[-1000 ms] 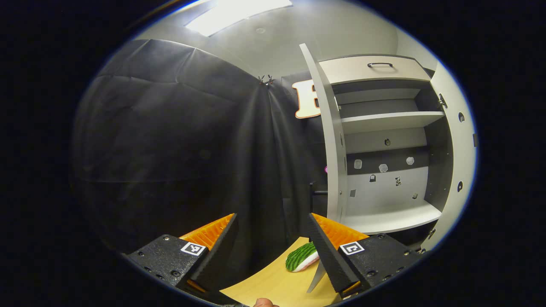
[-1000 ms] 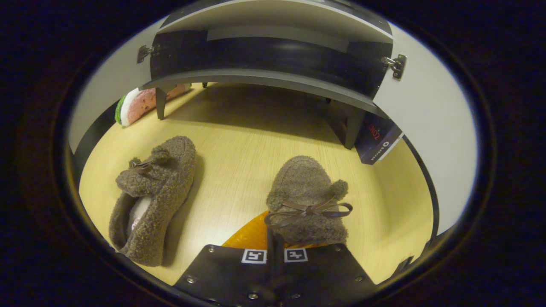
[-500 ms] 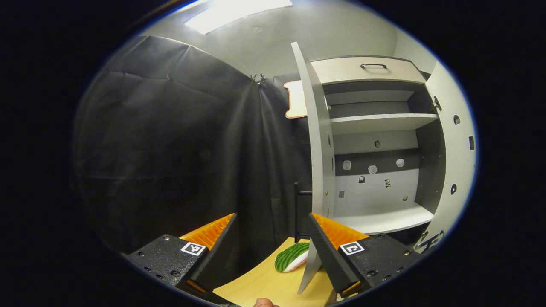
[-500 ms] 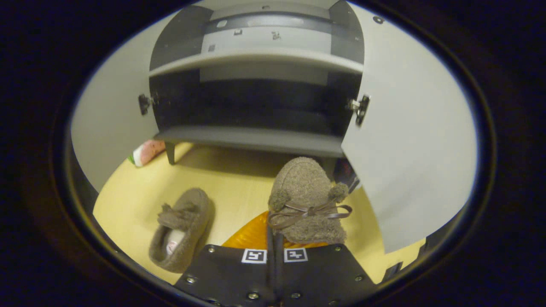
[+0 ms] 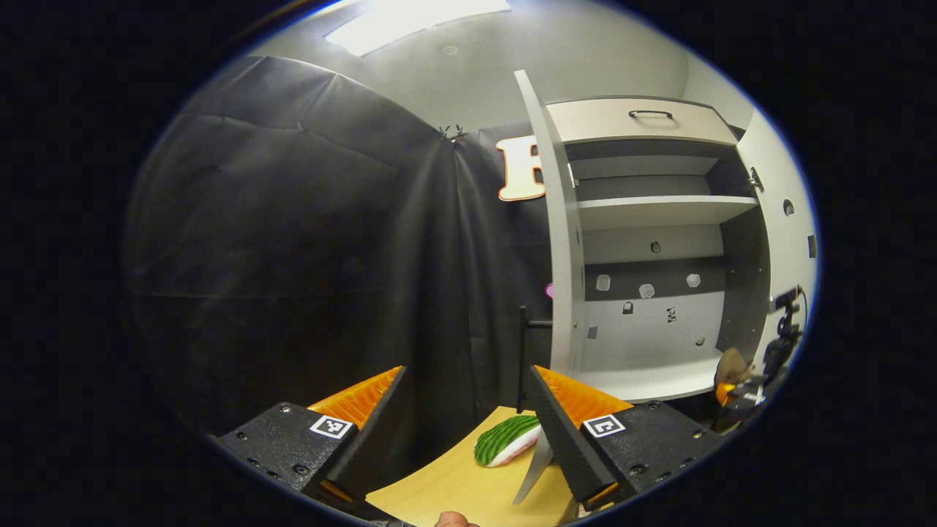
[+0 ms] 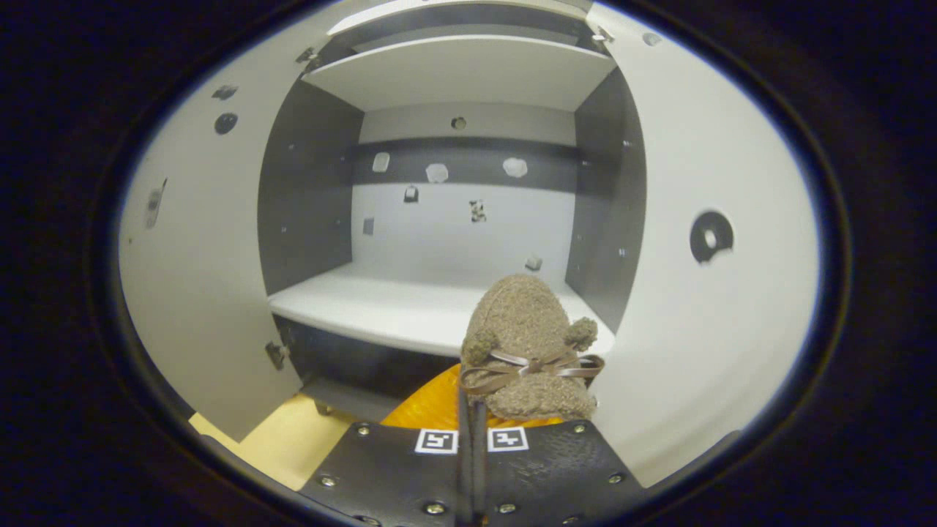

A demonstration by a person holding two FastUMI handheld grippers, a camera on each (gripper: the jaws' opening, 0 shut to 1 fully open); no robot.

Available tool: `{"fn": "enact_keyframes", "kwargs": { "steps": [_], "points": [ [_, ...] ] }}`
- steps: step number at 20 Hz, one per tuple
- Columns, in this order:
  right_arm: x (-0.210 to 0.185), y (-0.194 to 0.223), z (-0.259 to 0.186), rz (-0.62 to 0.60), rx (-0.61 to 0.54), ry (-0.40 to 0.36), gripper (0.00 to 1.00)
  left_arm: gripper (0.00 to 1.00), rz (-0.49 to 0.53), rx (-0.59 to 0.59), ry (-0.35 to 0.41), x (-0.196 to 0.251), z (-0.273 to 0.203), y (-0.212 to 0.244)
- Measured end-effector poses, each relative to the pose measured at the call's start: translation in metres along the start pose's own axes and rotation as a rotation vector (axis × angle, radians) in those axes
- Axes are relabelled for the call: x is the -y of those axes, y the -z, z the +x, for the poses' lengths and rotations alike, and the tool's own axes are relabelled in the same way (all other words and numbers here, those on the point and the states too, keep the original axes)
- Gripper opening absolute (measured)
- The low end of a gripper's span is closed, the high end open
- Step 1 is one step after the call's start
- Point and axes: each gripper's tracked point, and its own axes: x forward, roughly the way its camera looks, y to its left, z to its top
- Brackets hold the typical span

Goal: Grab one shoe with the right hand and put it into the shoe cabinet, grab the other shoe with the left hand and put it into the shoe cabinet; then close the right door with the right hand and the left door with the left hand.

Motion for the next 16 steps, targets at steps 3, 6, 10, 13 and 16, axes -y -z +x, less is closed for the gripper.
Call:
{"fn": "enact_keyframes", "kwargs": {
  "steps": [3, 6, 10, 13, 16],
  "points": [
    [0.007, -0.048, 0.042, -0.016, 0.041, 0.009, 0.01, 0.98, -0.003, 0.0, -0.047, -0.018, -0.004, 0.004],
    [0.009, -0.071, 0.088, -0.029, 0.042, 0.015, 0.0, 0.98, -0.007, -0.01, -0.112, -0.04, -0.006, 0.009],
    [0.012, -0.072, 0.138, -0.012, -0.013, 0.011, 0.0, 0.97, -0.011, -0.037, -0.198, -0.066, -0.014, 0.02],
    [0.017, -0.071, 0.154, -0.017, -0.051, 0.014, 0.0, 0.97, -0.013, -0.058, -0.255, -0.085, -0.019, 0.029],
    [0.005, -0.064, 0.186, -0.023, -0.089, 0.018, 0.0, 1.0, -0.012, -0.073, -0.299, -0.096, -0.023, 0.033]
  ]
}}
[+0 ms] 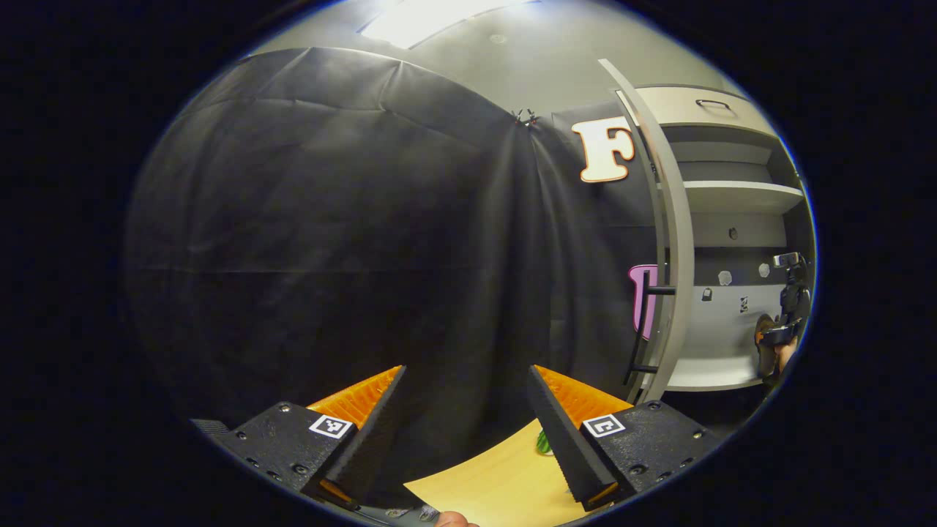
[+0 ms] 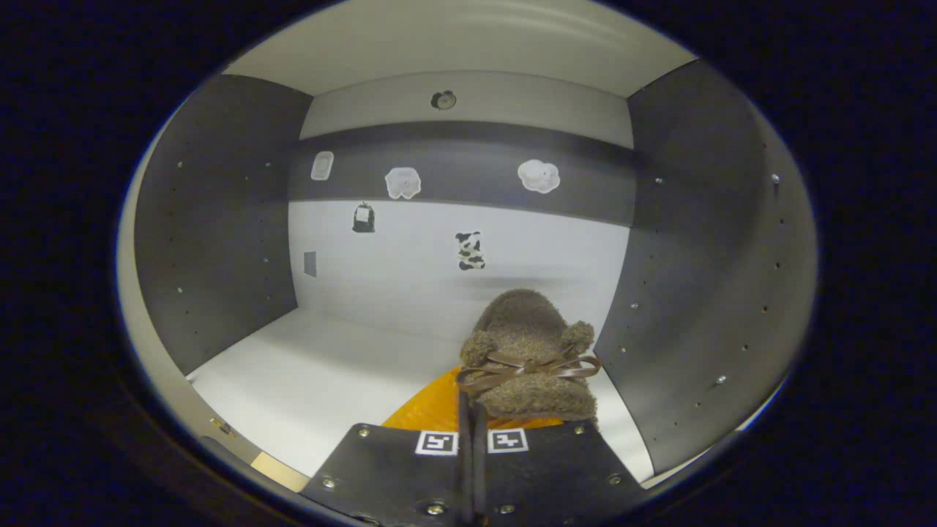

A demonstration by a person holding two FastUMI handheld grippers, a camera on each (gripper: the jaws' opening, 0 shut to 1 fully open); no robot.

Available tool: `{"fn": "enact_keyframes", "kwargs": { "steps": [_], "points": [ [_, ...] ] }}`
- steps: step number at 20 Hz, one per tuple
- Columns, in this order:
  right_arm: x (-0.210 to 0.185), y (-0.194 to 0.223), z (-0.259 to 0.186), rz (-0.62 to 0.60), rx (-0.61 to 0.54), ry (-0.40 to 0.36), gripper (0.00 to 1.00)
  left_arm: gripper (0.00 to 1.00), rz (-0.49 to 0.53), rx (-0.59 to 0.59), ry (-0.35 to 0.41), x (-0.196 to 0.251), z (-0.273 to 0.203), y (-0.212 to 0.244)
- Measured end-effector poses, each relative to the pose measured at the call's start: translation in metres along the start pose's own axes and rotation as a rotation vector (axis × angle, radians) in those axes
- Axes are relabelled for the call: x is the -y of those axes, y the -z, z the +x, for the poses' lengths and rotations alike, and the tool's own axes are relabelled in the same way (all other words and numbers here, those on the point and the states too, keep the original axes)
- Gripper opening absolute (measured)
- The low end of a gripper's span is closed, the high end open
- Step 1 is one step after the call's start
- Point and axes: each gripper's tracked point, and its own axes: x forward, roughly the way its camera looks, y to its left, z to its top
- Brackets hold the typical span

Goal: Grab one shoe with the right hand and put it into the shoe cabinet, grab the other shoe with the left hand and put it into the shoe cabinet; then close the right door with the right hand and the left door with the left hand.

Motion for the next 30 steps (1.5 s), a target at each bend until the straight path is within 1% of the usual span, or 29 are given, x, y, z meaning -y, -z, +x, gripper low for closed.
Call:
{"fn": "enact_keyframes", "kwargs": {
  "steps": [3, 4, 7, 8, 9, 10, 11, 12, 14, 15, 16, 17, 18, 19, 21, 22, 23, 25, 26, 27, 28, 29, 30],
  "points": [
    [0.003, 0.014, 0.009, 0.025, -0.04, 0.004, 0.0, 1.0, 0.004, -0.01, -0.021, -0.005, 0.0, 0.003],
    [0.005, 0.016, 0.011, 0.028, -0.049, 0.007, 0.0, 0.98, 0.005, -0.014, -0.021, -0.005, -0.001, 0.003],
    [0.007, 0.022, 0.013, 0.076, -0.091, 0.021, 0.01, 0.99, 0.008, -0.015, -0.011, -0.004, -0.001, 0.005],
    [0.008, 0.027, 0.015, 0.097, -0.114, 0.03, 0.03, 0.97, 0.008, -0.015, -0.004, -0.003, -0.001, 0.004],
    [0.008, 0.03, 0.017, 0.121, -0.137, 0.024, 0.07, 0.97, 0.007, -0.013, 0.004, -0.002, -0.002, 0.005],
    [0.005, 0.03, 0.017, 0.143, -0.15, 0.011, 0.07, 0.99, 0.005, -0.011, 0.014, -0.001, -0.003, 0.004],
    [0.006, 0.031, 0.014, 0.153, -0.158, 0.01, 0.09, 0.99, 0.005, -0.008, 0.024, 0.0, -0.004, 0.004],
    [0.007, 0.03, 0.015, 0.155, -0.159, 0.013, 0.09, 0.99, 0.002, -0.004, 0.032, 0.001, -0.005, 0.002],
    [0.004, 0.025, 0.005, 0.159, -0.153, 0.004, 0.23, 0.98, -0.005, 0.009, 0.058, 0.006, -0.007, -0.002],
    [0.001, 0.023, -0.001, 0.161, -0.155, -0.006, 0.36, 0.99, -0.01, 0.017, 0.075, 0.01, -0.01, -0.006],
    [0.001, 0.021, -0.007, 0.155, -0.155, -0.011, 0.45, 0.99, -0.016, 0.024, 0.093, 0.017, -0.012, -0.009],
    [0.001, 0.02, -0.015, 0.145, -0.154, -0.01, 0.55, 0.97, -0.02, 0.032, 0.114, 0.025, -0.015, -0.01],
    [0.001, 0.017, -0.023, 0.134, -0.148, -0.015, 0.53, 0.98, -0.023, 0.041, 0.134, 0.033, -0.018, -0.014],
    [0.001, 0.014, -0.034, 0.12, -0.144, -0.017, 0.59, 0.98, -0.026, 0.048, 0.157, 0.038, -0.022, -0.017],
    [0.004, -0.001, -0.058, 0.093, -0.096, -0.018, 0.57, 0.98, -0.031, 0.059, 0.213, 0.053, -0.03, -0.02],
    [0.008, -0.014, -0.071, 0.078, -0.057, -0.013, 0.6, 0.98, -0.034, 0.065, 0.243, 0.062, -0.034, -0.022],
    [0.008, -0.027, -0.09, 0.073, -0.016, -0.017, 0.6, 0.98, -0.036, 0.066, 0.278, 0.073, -0.039, -0.022],
    [0.007, -0.056, -0.131, 0.085, 0.057, -0.034, 0.6, 0.97, -0.032, 0.068, 0.354, 0.097, -0.044, -0.027],
    [0.008, -0.069, -0.152, 0.093, 0.092, -0.039, 0.57, 0.98, -0.029, 0.068, 0.395, 0.109, -0.048, -0.029],
    [0.01, -0.081, -0.174, 0.095, 0.128, -0.043, 0.56, 0.98, -0.028, 0.067, 0.437, 0.12, -0.054, -0.029],
    [0.012, -0.092, -0.196, 0.089, 0.153, -0.043, 0.6, 0.99, -0.03, 0.064, 0.478, 0.131, -0.06, -0.028],
    [0.012, -0.1, -0.218, 0.077, 0.181, -0.052, 0.6, 0.99, -0.033, 0.059, 0.52, 0.143, -0.067, -0.026],
    [0.011, -0.109, -0.239, 0.063, 0.207, -0.059, 0.58, 0.99, -0.035, 0.051, 0.561, 0.156, -0.073, -0.024]
  ]
}}
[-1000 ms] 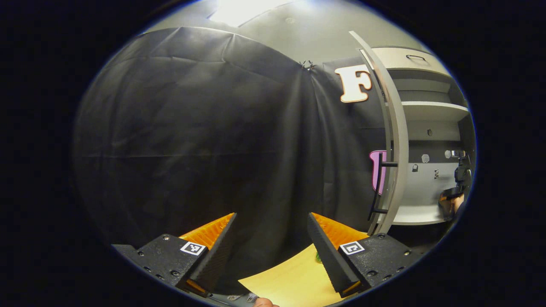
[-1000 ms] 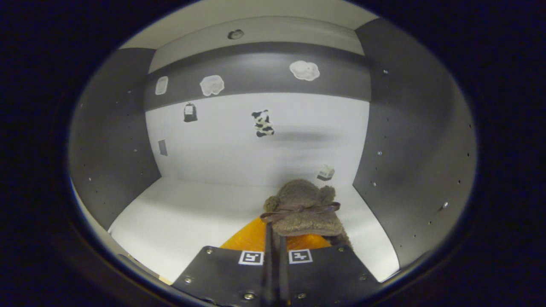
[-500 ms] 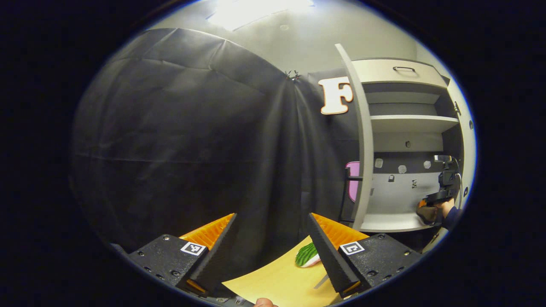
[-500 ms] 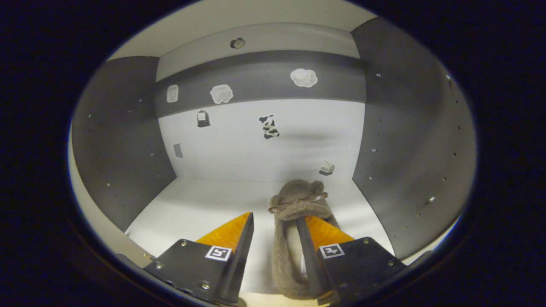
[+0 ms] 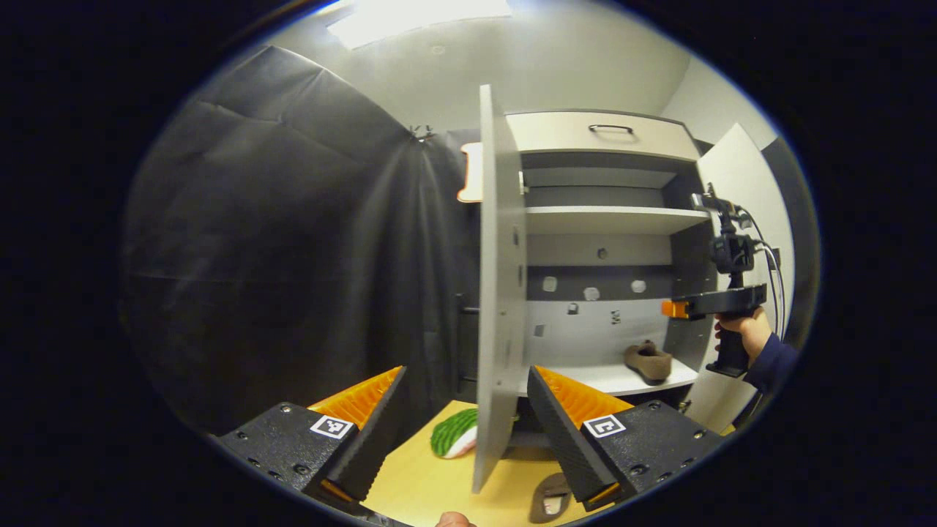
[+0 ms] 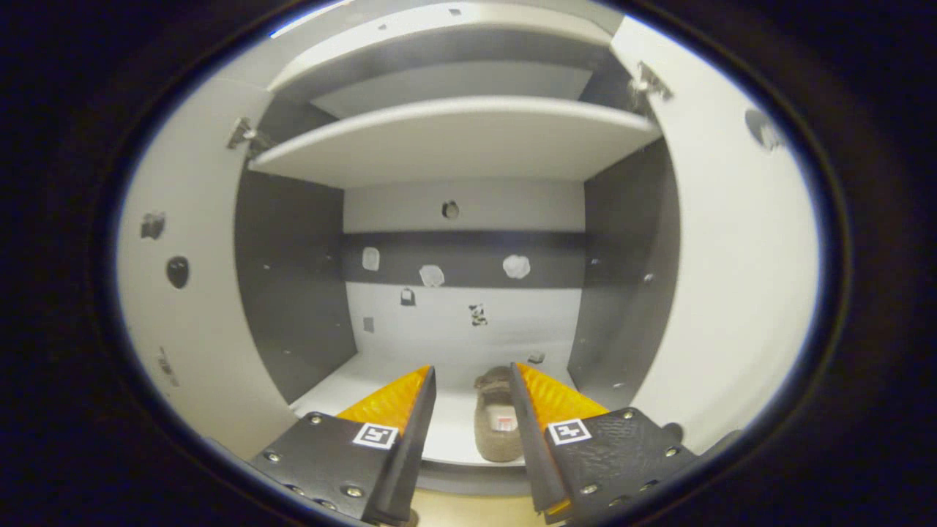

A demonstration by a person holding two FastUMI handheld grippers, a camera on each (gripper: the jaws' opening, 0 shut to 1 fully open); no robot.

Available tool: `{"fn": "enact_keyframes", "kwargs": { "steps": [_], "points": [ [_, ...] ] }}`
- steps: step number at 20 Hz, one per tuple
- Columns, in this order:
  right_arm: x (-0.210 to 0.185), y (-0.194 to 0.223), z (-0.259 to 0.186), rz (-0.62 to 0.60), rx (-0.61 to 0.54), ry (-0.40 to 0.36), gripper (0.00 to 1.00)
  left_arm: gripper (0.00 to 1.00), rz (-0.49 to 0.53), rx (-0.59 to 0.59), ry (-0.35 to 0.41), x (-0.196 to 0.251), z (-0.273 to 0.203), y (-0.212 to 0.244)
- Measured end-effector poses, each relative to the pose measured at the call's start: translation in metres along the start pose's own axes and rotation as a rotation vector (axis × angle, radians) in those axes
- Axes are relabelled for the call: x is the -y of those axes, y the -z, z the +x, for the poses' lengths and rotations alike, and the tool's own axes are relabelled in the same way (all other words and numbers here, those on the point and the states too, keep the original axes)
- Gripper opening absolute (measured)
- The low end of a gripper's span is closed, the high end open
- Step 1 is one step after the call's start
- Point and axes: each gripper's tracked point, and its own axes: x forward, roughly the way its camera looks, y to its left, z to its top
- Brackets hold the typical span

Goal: Grab one shoe with the right hand and put it into the shoe cabinet, grab the other shoe with the left hand and put it into the shoe cabinet; then close the right door with the right hand and the left door with the left hand.

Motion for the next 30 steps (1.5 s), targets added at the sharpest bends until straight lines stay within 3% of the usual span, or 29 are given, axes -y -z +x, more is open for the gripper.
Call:
{"fn": "enact_keyframes", "kwargs": {
  "steps": [3, 4, 9, 12, 20, 23, 24, 25, 30],
  "points": [
    [-0.016, -0.028, -0.056, -0.021, 0.054, -0.04, 0.56, 0.97, 0.011, -0.048, 0.104, 0.032, 0.004, 0.018],
    [-0.02, -0.038, -0.071, -0.025, 0.067, -0.052, 0.6, 0.99, 0.02, -0.076, 0.134, 0.041, 0.005, 0.028],
    [-0.019, -0.076, -0.141, -0.026, 0.128, -0.057, 0.56, 0.99, 0.007, -0.221, 0.268, 0.086, 0.019, 0.088],
    [-0.002, -0.093, -0.172, -0.027, 0.162, -0.027, 0.63, 0.99, 0.003, -0.339, 0.326, 0.106, 0.026, 0.144],
    [0.05, -0.106, -0.217, -0.072, 0.198, 0.114, 0.55, 1.0, 0.015, -0.778, 0.398, 0.113, 0.029, 0.337],
    [0.066, -0.112, -0.229, -0.084, 0.209, 0.164, 0.6, 0.95, 0.021, -0.934, 0.426, 0.111, 0.016, 0.396],
    [0.071, -0.113, -0.233, -0.089, 0.213, 0.183, 0.6, 1.0, 0.01, -0.965, 0.429, 0.112, 0.015, 0.412],
    [0.078, -0.114, -0.239, -0.094, 0.215, 0.204, 0.55, 0.95, 0.0, -1.007, 0.432, 0.111, 0.013, 0.424],
    [0.112, -0.112, -0.259, -0.122, 0.206, 0.315, 0.55, 0.94, -0.025, -1.132, 0.411, 0.111, 0.014, 0.469]
  ]
}}
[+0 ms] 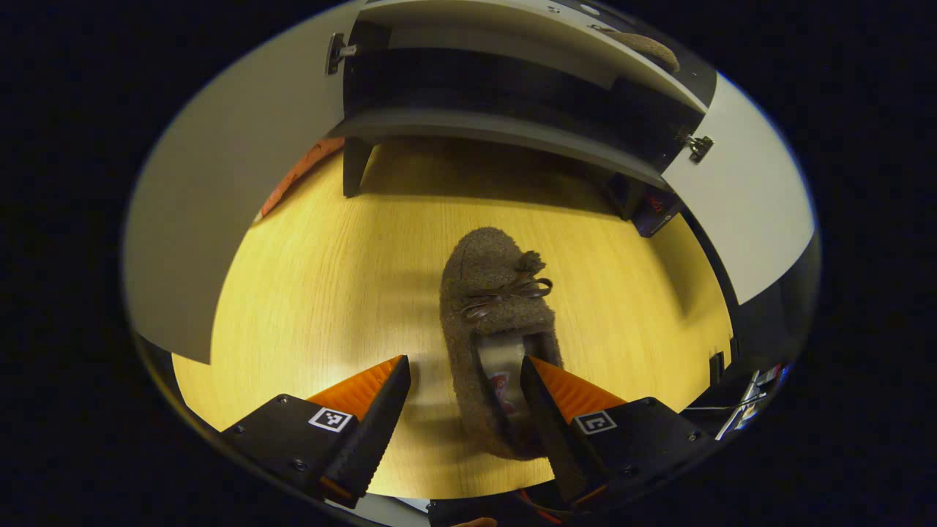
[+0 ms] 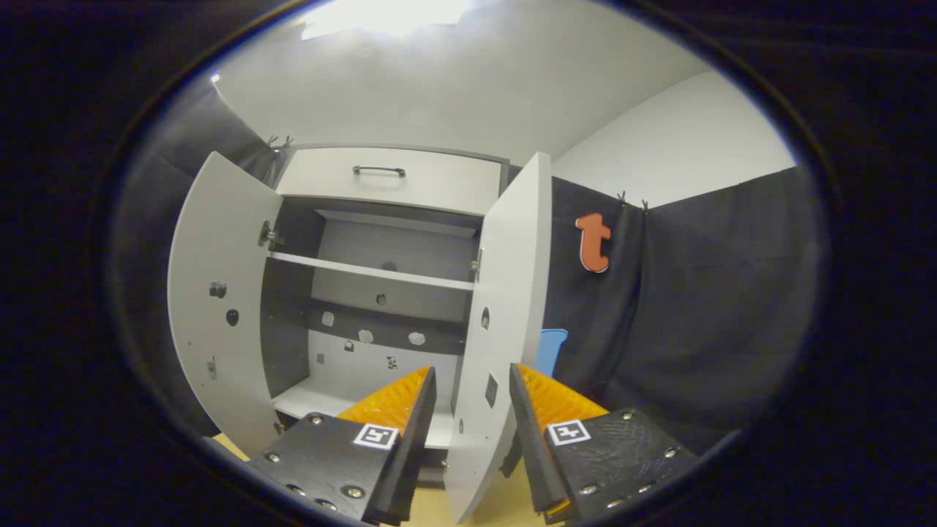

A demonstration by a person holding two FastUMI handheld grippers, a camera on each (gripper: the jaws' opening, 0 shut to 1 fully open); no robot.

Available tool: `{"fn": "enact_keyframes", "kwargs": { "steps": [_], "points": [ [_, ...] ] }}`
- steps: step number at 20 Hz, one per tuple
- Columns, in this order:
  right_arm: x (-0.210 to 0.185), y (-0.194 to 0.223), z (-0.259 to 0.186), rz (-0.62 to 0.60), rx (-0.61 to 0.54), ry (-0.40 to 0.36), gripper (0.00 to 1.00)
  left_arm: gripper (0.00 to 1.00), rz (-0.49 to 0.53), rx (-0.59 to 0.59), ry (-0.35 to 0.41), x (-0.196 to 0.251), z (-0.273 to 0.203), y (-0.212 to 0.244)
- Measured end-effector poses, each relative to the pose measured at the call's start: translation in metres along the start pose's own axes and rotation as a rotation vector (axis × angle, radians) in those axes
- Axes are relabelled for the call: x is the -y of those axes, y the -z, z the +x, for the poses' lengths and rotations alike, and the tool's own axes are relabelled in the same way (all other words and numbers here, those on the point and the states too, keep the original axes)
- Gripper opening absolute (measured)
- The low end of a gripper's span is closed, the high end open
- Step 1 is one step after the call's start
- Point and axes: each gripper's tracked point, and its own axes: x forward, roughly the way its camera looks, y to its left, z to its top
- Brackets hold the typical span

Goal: Grab one shoe with the right hand and put it into the shoe cabinet, grab the other shoe with the left hand and put it into the shoe cabinet; then close the right door with the right hand and the left door with the left hand.

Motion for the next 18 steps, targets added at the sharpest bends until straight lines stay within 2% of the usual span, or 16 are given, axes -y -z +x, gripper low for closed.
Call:
{"fn": "enact_keyframes", "kwargs": {
  "steps": [2, 4, 5, 6, 8, 10, 11, 12, 13, 16, 18],
  "points": [
    [0.011, 0.001, -0.003, -0.015, -0.003, 0.038, 0.56, 0.93, -0.033, -0.052, 0.006, -0.002, 0.015, 0.009],
    [0.02, 0.004, -0.004, -0.025, -0.007, 0.063, 0.56, 0.78, -0.081, -0.101, 0.011, -0.006, 0.026, 0.017],
    [0.023, 0.005, -0.006, -0.029, -0.008, 0.072, 0.6, 0.77, -0.118, -0.099, 0.03, -0.002, 0.027, 0.016],
    [0.026, 0.006, -0.006, -0.034, -0.008, 0.082, 0.6, 0.68, -0.147, -0.095, 0.053, 0.002, 0.03, 0.013],
    [0.031, 0.007, -0.006, -0.047, -0.003, 0.101, 0.6, 0.58, -0.188, -0.113, 0.093, 0.008, 0.032, 0.016],
    [0.032, 0.006, -0.007, -0.056, 0.005, 0.107, 0.6, 0.36, -0.216, -0.137, 0.106, 0.01, 0.03, 0.017],
    [0.032, 0.005, -0.007, -0.058, 0.009, 0.108, 0.6, 0.34, -0.227, -0.134, 0.106, 0.008, 0.031, 0.016],
    [0.032, 0.005, -0.007, -0.06, 0.012, 0.109, 0.6, 0.27, -0.241, -0.139, 0.106, 0.007, 0.03, 0.015],
    [0.033, 0.004, -0.007, -0.06, 0.015, 0.111, 0.56, 0.24, -0.254, -0.135, 0.109, 0.006, 0.03, 0.014],
    [0.033, 0.003, -0.007, -0.049, 0.019, 0.112, 0.59, 0.09, -0.296, -0.112, 0.11, 0.001, 0.03, 0.006],
    [0.034, 0.004, -0.007, -0.042, 0.019, 0.117, 0.59, 0.01, -0.279, -0.102, 0.082, -0.003, 0.027, 0.0]
  ]
}}
